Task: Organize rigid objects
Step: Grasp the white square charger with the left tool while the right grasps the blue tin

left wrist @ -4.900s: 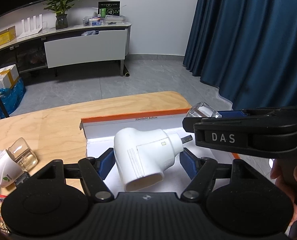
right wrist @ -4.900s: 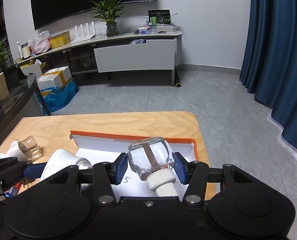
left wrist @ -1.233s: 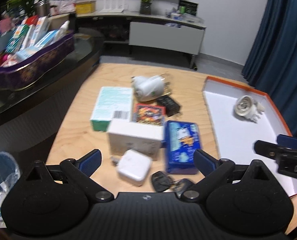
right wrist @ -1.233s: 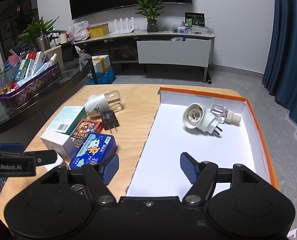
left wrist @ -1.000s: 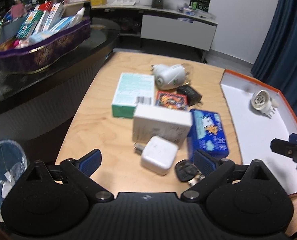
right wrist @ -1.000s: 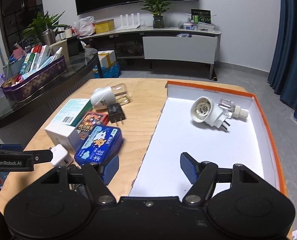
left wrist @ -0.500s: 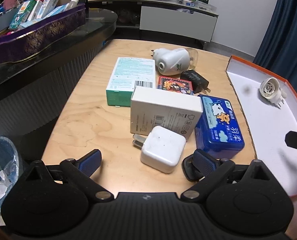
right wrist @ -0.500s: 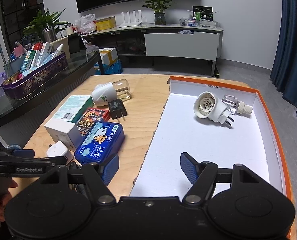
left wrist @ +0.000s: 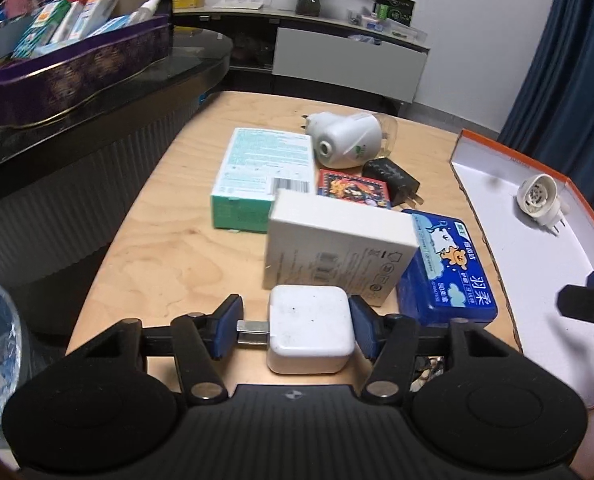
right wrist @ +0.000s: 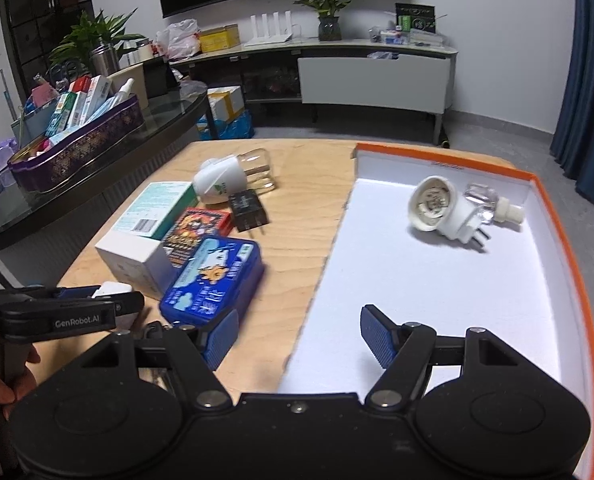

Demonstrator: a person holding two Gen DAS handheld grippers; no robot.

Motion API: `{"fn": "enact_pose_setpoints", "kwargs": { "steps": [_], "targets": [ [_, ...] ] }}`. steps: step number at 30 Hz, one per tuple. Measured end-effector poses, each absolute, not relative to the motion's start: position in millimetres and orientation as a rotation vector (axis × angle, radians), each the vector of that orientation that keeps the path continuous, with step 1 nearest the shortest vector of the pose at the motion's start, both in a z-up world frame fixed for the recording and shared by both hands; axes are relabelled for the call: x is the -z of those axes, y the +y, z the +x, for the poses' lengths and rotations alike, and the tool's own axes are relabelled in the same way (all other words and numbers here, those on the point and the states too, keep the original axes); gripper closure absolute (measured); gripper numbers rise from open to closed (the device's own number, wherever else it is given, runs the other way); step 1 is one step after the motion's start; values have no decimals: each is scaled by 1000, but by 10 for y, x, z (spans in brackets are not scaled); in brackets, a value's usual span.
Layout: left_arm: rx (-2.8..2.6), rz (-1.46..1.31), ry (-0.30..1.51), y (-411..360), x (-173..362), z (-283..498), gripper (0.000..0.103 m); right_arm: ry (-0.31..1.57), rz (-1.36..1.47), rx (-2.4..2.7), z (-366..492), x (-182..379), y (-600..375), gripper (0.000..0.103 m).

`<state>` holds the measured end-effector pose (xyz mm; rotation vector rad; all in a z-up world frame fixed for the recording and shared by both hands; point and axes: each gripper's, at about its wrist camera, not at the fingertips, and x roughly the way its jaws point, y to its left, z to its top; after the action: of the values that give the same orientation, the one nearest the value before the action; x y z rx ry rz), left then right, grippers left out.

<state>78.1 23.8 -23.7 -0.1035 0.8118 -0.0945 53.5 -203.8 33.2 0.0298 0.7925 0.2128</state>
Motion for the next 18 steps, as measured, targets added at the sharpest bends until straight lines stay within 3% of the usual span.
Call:
{"fn": "enact_pose_setpoints", "kwargs": {
  "steps": [4, 6, 12, 14, 17, 18],
  "targets": [
    [73, -116, 787, 303, 153, 698, 45, 820, 37, -266, 632, -293, -1833, 22],
    [67, -112, 768, 331, 96, 660, 61, 843, 46, -303, 713, -269, -1696, 22],
    [85, -126, 782, 404, 113, 680, 63, 892, 13, -315, 955, -148, -1321, 22],
    [100, -142, 787, 419, 179, 663, 60, 910, 8, -295, 1017, -107, -1266, 22],
    [110, -128, 789, 408, 208, 638, 43, 926, 2, -270, 1088, -61, -1216, 22],
    [111, -118, 784, 407, 216, 625, 41, 931, -7, -261, 1115, -44, -1203, 21]
  ]
}}
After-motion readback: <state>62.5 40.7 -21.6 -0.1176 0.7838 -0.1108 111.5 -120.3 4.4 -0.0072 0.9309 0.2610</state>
